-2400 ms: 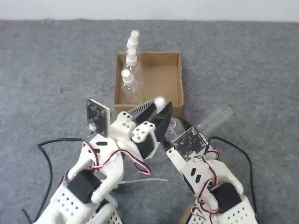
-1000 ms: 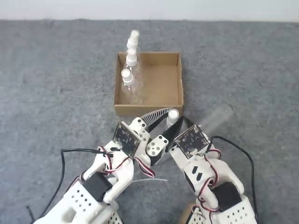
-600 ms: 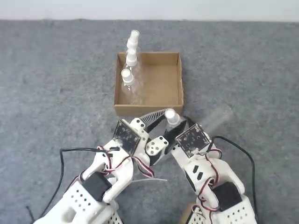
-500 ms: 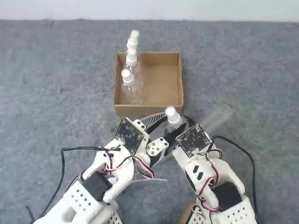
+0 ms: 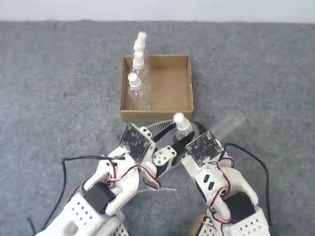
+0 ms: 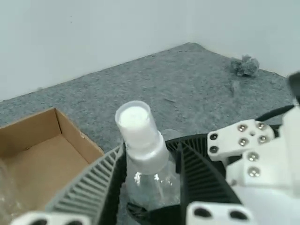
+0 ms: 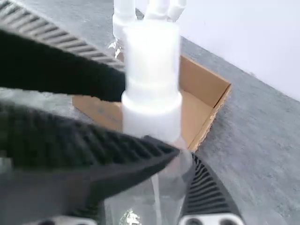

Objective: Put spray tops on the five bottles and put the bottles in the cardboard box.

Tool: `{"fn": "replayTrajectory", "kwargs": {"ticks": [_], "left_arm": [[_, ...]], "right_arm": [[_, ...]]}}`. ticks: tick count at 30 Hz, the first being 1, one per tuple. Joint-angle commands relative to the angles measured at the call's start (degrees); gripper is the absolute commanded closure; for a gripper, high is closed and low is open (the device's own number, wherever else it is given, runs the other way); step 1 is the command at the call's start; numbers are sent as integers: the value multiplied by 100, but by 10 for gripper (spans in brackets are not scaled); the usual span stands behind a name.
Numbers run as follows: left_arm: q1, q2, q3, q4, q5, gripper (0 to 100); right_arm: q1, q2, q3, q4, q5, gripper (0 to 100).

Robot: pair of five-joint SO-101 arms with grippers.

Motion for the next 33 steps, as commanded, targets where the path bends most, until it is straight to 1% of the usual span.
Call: {"fn": "replayTrajectory", "kwargs": {"ticks": [1,7,14,18,23,27,31,33], "left_arm": [[26,-1029,-338,571,35,841],[18,-2224,-330,1196,35,841],[-26,-2277,-338,1336,26,841],[-765,-2286,-338,1679,26,841],[-2013,-2286,-171,1653,44,841],[-2813,-2286,-31,1653,53,841],[-3323,-2286,330,1644,62,851],[-3499,-2286,479,1644,62,894]], "right_arm": [[435,-127,-88,-374,0,969],[470,-127,-88,-382,0,969],[488,-127,-88,-382,0,969],[497,-127,-88,-382,0,969],[497,-127,-88,-391,0,969],[497,-127,-88,-382,0,969],[497,-127,-88,-391,0,969],[479,-127,-97,-400,0,969]]}}
